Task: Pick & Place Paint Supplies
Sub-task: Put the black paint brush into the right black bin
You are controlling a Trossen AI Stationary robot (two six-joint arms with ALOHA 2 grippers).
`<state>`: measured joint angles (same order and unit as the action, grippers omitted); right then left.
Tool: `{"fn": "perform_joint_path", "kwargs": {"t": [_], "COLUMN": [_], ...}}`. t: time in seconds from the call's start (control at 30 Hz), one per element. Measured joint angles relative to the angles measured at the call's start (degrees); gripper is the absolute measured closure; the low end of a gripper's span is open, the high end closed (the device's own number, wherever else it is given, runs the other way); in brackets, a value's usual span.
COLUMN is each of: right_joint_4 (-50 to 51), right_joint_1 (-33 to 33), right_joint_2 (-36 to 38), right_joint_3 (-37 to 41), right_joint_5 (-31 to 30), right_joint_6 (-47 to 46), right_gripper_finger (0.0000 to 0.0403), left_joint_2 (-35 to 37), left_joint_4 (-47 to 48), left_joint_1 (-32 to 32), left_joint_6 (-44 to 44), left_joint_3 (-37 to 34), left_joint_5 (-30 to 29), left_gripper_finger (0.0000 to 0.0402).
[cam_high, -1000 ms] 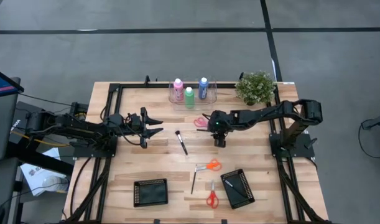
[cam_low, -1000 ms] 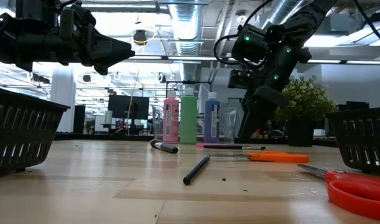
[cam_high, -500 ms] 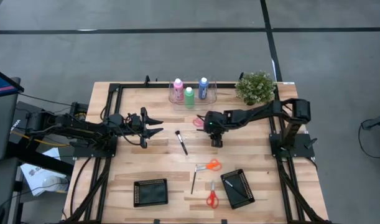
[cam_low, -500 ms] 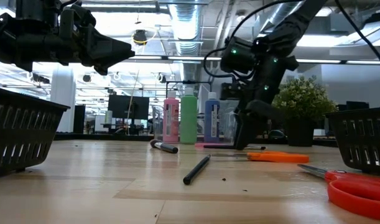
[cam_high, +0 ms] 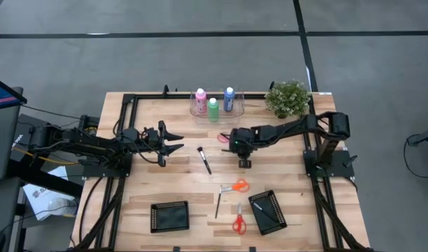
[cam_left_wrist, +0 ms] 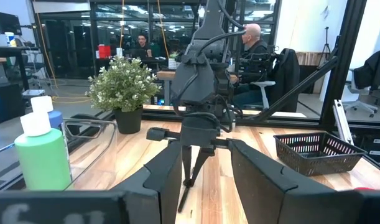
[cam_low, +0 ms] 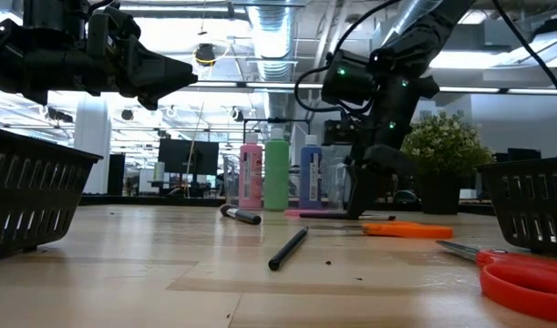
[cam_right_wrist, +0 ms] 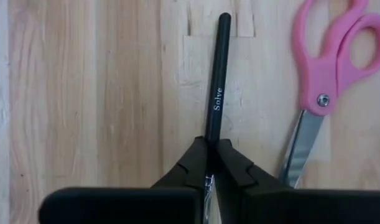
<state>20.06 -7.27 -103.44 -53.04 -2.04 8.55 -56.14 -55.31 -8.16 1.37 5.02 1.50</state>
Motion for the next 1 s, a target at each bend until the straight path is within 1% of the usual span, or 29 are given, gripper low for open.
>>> {"fn": "perform_joint_path", "kwargs": {"t": [0.23,0.37,0.5,0.63,0.83,1.0], "right_joint_4": [0.5,0.7,0.9,-1.6,-2.9,0.4], "right_joint_1": [2.1,3.6,4.9,6.6,9.1,12.2], "right_joint_2": [0.3,1.5,3.8,7.1,11.0,14.6], "right_joint_3": [0.1,0.3,0.8,0.5,0.5,0.5], "right_joint_5": [-0.7,-1.2,-0.7,-0.7,-0.8,-1.0], "right_joint_6": [-0.4,-0.5,-1.1,-1.8,-3.4,-7.4], "right_gripper_finger": [0.0402,0.0401,0.0401,0.0401,0.0402,0.0402], "left_joint_2": [0.0,0.0,0.0,0.0,0.0,0.0], "left_joint_4": [0.0,0.0,0.0,0.1,0.1,0.3], "left_joint_1": [0.0,0.0,0.0,0.0,0.0,0.0], "left_joint_6": [0.0,0.0,0.0,0.0,0.0,0.2], "left_joint_3": [0.0,0.0,0.0,0.0,0.0,0.0], "left_joint_5": [0.0,0.0,0.0,0.0,0.0,0.0], "left_gripper_finger": [0.0271,0.0271,0.0271,0.0271,0.0271,0.0271]}}
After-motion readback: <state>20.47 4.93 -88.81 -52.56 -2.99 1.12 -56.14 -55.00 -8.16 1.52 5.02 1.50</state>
